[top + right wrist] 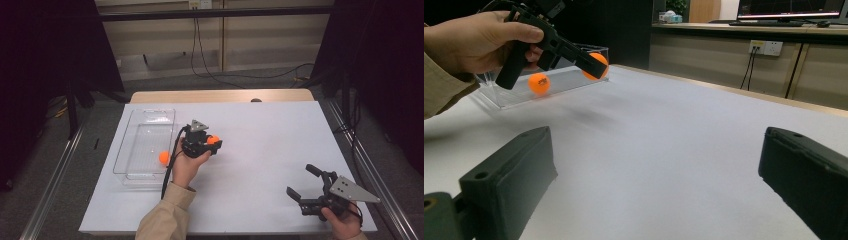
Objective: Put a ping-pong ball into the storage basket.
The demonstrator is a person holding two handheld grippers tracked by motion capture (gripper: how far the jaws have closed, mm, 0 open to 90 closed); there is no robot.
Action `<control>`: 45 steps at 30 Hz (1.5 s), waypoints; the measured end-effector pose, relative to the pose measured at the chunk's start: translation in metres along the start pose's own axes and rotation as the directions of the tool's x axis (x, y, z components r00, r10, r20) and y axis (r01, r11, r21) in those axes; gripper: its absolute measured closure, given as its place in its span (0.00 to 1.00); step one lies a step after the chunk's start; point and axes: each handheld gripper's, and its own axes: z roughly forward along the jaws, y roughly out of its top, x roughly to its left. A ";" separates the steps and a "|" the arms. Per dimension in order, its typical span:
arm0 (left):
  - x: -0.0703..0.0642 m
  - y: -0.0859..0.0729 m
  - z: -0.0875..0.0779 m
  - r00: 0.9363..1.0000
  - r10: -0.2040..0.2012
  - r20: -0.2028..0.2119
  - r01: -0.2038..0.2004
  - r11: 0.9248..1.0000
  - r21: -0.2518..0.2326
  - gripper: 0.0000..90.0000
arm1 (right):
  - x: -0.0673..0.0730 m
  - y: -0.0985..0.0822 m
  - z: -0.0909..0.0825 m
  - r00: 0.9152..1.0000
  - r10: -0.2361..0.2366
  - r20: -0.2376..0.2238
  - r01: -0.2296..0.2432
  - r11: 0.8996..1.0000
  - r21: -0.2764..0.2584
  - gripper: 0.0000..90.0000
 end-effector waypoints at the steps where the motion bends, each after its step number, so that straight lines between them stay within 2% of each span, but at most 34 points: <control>1: 0.000 0.000 -0.001 1.000 -0.002 0.000 0.002 1.000 -0.002 0.57 | 0.000 0.000 0.000 1.000 0.000 0.000 0.000 1.000 0.000 0.01; 3: 0.001 0.000 -0.002 1.000 0.008 -0.003 -0.008 1.000 0.001 0.57 | 0.000 0.000 0.000 1.000 0.000 -0.001 0.000 1.000 -0.001 0.01; 5: 0.001 0.000 -0.003 1.000 -0.002 -0.005 0.002 1.000 -0.005 0.57 | 0.000 0.000 0.000 1.000 0.003 0.000 -0.003 1.000 -0.001 0.01; 7: 0.002 0.001 -0.004 1.000 0.010 -0.009 -0.010 1.000 -0.002 0.57 | 0.000 0.000 0.000 1.000 0.004 0.000 -0.004 1.000 0.003 0.01; 10: 0.002 0.001 -0.006 1.000 0.000 -0.008 0.000 1.000 -0.009 0.57 | 0.000 -0.001 0.000 1.000 0.004 0.001 -0.004 1.000 0.004 0.01; 24: 0.005 0.002 -0.012 1.000 0.008 -0.024 -0.008 1.000 -0.012 0.57 | 0.000 -0.001 0.001 1.000 0.013 0.002 -0.013 1.000 0.005 0.01; 45: 0.012 0.005 -0.022 0.999 -0.014 -0.039 0.013 1.000 -0.028 0.57 | 0.000 -0.001 0.001 1.000 0.012 -0.001 -0.012 1.000 0.004 0.01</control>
